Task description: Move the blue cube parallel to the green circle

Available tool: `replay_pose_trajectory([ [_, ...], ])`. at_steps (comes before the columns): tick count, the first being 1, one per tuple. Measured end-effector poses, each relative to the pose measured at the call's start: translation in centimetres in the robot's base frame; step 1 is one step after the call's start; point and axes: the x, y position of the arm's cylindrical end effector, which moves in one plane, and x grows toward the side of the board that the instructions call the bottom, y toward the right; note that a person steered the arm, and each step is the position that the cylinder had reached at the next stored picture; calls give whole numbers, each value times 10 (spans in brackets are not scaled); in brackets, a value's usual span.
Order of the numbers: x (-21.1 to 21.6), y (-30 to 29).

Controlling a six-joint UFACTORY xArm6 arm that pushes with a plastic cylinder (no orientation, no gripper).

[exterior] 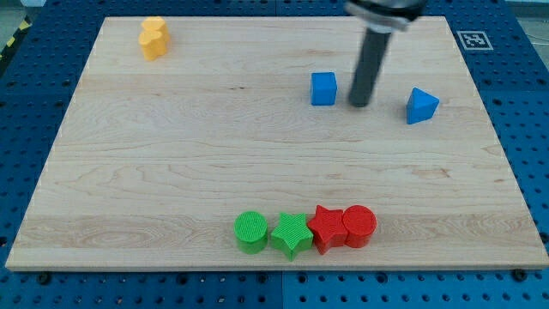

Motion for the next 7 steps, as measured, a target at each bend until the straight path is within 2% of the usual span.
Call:
replay_pose_trajectory([
  [1,-6,-77],
  [2,-18,-74],
  [3,-16,-20],
  [4,-35,-9],
  [5,-60,-46],
  [6,-60,-53],
  [7,-37,-17],
])
